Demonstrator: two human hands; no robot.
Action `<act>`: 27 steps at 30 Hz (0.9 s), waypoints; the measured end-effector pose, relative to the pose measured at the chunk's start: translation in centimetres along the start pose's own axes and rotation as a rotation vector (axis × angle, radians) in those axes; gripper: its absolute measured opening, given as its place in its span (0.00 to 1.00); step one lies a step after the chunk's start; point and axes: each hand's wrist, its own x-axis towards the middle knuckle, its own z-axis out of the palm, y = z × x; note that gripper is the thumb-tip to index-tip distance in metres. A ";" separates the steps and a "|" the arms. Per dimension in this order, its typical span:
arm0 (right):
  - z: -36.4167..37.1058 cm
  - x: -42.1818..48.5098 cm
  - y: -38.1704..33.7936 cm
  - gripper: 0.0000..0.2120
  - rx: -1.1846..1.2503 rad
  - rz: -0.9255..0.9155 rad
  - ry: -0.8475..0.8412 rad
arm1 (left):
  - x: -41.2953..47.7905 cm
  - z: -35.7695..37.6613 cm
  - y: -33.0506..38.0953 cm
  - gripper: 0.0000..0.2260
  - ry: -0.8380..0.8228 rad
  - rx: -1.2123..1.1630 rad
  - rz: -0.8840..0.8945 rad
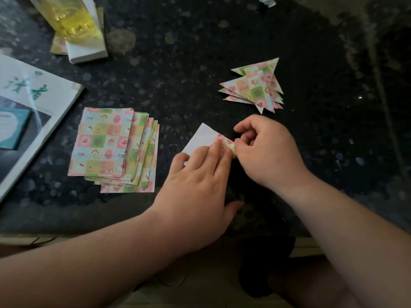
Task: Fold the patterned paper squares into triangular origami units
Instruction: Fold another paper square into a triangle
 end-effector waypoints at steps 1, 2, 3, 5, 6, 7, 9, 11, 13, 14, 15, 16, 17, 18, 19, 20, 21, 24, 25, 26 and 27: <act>0.0 0.0 0.0 0.09 -0.002 0.002 -0.002 | 0.0 0.0 0.0 0.40 -0.001 -0.001 0.000; -0.1 0.0 -0.1 0.09 -0.003 0.004 -0.004 | 0.0 0.0 0.0 0.40 -0.001 -0.002 0.001; -0.1 0.0 -0.1 0.09 -0.004 0.006 -0.006 | 0.0 0.0 0.0 0.40 -0.001 -0.003 0.001; 0.0 0.0 -0.1 0.09 -0.011 0.003 -0.005 | 0.0 -0.1 0.0 0.41 0.002 -0.005 0.001; 0.0 0.0 -0.1 0.09 -0.015 0.002 -0.004 | 0.0 -0.1 0.0 0.41 0.001 -0.005 0.002; 0.0 0.0 -0.1 0.09 -0.017 0.001 -0.002 | 0.0 -0.1 0.0 0.41 -0.001 -0.004 0.003; 0.0 0.0 -0.1 0.09 -0.021 0.003 0.000 | 0.1 0.0 -0.1 0.41 -0.004 -0.003 0.006; 0.1 0.0 -0.1 0.09 -0.021 0.005 0.003 | 0.1 -0.1 -0.1 0.41 -0.002 0.001 0.007; 0.2 0.1 0.0 0.08 -0.013 0.009 0.007 | 0.1 -0.1 0.0 0.41 -0.005 0.011 0.006; 0.2 0.1 0.0 0.08 -0.011 0.011 0.008 | 0.1 -0.2 0.0 0.41 -0.006 0.014 0.007; 0.2 0.1 0.0 0.08 -0.011 0.013 0.006 | 0.1 -0.2 0.0 0.41 -0.009 0.017 0.008; 0.2 0.1 0.0 0.08 -0.012 0.014 0.004 | 0.1 -0.2 0.0 0.41 -0.012 0.021 0.008; 0.2 0.1 -0.1 0.08 -0.015 0.014 0.002 | 0.1 -0.2 0.0 0.41 -0.014 0.024 0.009; 0.2 0.1 -0.1 0.08 -0.018 0.014 0.000 | 0.1 -0.3 0.0 0.41 -0.015 0.027 0.008; 0.2 0.1 -0.1 0.08 -0.021 0.013 0.000 | 0.1 -0.3 0.0 0.41 -0.016 0.028 0.007; 0.2 0.0 -0.1 0.08 -0.022 0.015 -0.002 | 0.2 -0.3 0.0 0.41 -0.016 0.029 0.008; 0.2 0.0 -0.2 0.08 -0.023 0.018 -0.004 | 0.2 -0.3 0.0 0.41 -0.015 0.030 0.010; 0.1 0.0 -0.2 0.08 -0.024 0.022 -0.002 | 0.2 -0.2 0.1 0.41 -0.016 0.035 0.009; 0.1 0.0 -0.3 0.08 -0.024 0.021 -0.001 | 0.1 -0.2 0.2 0.41 -0.020 0.039 0.007; 0.0 0.0 -0.3 0.08 -0.024 0.021 -0.001 | 0.2 -0.3 0.2 0.42 -0.025 0.043 0.004; 0.0 0.0 -0.3 0.08 -0.021 0.022 -0.004 | 0.2 -0.3 0.3 0.42 -0.029 0.047 0.002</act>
